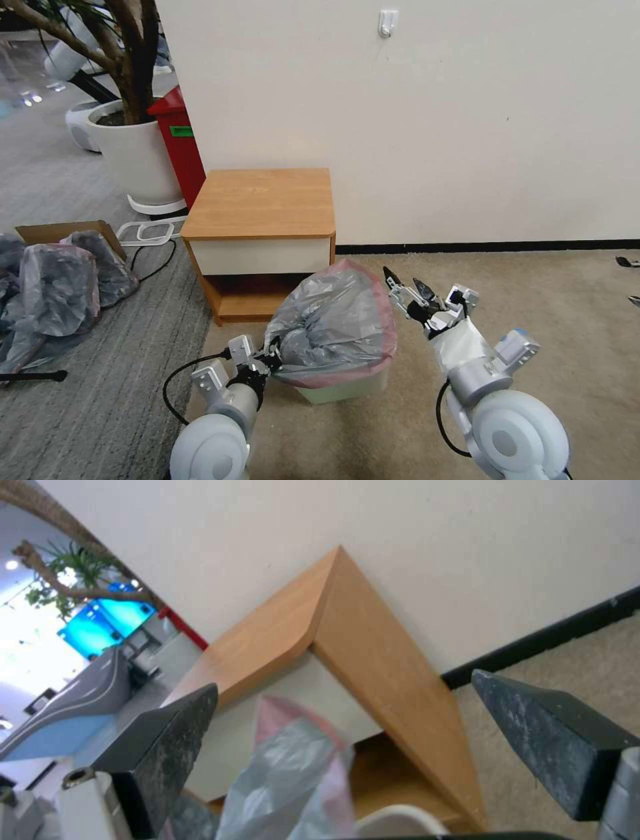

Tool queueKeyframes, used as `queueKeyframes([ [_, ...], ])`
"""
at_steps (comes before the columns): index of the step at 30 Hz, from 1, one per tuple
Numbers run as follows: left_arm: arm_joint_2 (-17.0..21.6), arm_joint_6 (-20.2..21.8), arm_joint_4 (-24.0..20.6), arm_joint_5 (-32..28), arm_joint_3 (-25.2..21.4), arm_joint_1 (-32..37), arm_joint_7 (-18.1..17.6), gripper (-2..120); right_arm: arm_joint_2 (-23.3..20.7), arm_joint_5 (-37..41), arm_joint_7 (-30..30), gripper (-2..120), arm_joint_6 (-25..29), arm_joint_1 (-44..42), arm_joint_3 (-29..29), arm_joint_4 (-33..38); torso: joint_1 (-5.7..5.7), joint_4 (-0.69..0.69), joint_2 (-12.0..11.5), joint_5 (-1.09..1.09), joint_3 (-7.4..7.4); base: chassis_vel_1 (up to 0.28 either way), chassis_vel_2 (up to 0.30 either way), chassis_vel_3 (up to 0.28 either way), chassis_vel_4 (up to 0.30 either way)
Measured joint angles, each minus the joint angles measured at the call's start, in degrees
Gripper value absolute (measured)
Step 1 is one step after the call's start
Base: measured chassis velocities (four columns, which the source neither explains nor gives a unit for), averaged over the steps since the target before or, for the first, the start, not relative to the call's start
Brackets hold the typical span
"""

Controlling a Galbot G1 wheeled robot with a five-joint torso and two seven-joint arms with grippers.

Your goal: Pick up the garbage bag from the table and place it over the trash can.

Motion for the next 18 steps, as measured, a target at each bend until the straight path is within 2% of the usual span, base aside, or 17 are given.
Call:
queueKeyframes([
  [7, -0.27, 0.00, 0.09, 0.97, 0.33, 0.09, 1.11, 6, 0.02, 0.29, 0.27, 85, -0.74, 0.90, -1.38, -1.32, 0.00, 0.00, 0.00, 0.01, 0.00, 0.000, 0.000, 0.000, 0.000],
  [10, -0.46, 0.00, -0.03, 1.22, 0.52, 0.29, 1.42, 6, -0.18, 0.49, 0.51, 68, -0.84, 1.30, -1.70, -2.01, 0.00, 0.00, 0.00, 0.01, 0.00, 0.000, 0.000, 0.000, 0.000],
  [11, -0.46, 0.00, -0.03, 1.22, 0.52, 0.29, 1.42, 6, -0.18, 0.49, 0.51, 68, -0.84, 1.30, -1.70, -2.01, 0.00, 0.00, 0.00, 0.01, 0.00, 0.000, 0.000, 0.000, 0.000],
  [14, -0.67, 0.04, -0.04, 1.33, 0.63, 0.41, 1.62, 6, -0.41, 0.84, 0.62, 53, -0.81, 1.30, -1.50, -2.05, 0.00, 0.00, 0.00, 0.01, 0.00, 0.000, 0.000, 0.000, 0.000],
  [15, -0.67, 0.04, -0.04, 1.33, 0.63, 0.41, 1.62, 6, -0.41, 0.84, 0.62, 53, -0.81, 1.30, -1.50, -2.05, 0.00, 0.00, 0.00, 0.01, 0.00, 0.000, 0.000, 0.000, 0.000],
  [18, -0.86, 0.06, -0.04, 1.38, 0.88, 0.42, 1.66, 6, -0.48, 0.89, 0.61, 41, -0.80, 1.18, -1.46, -2.05, 0.00, 0.00, 0.00, 0.01, 0.00, 0.000, 0.000, 0.000, 0.000],
])
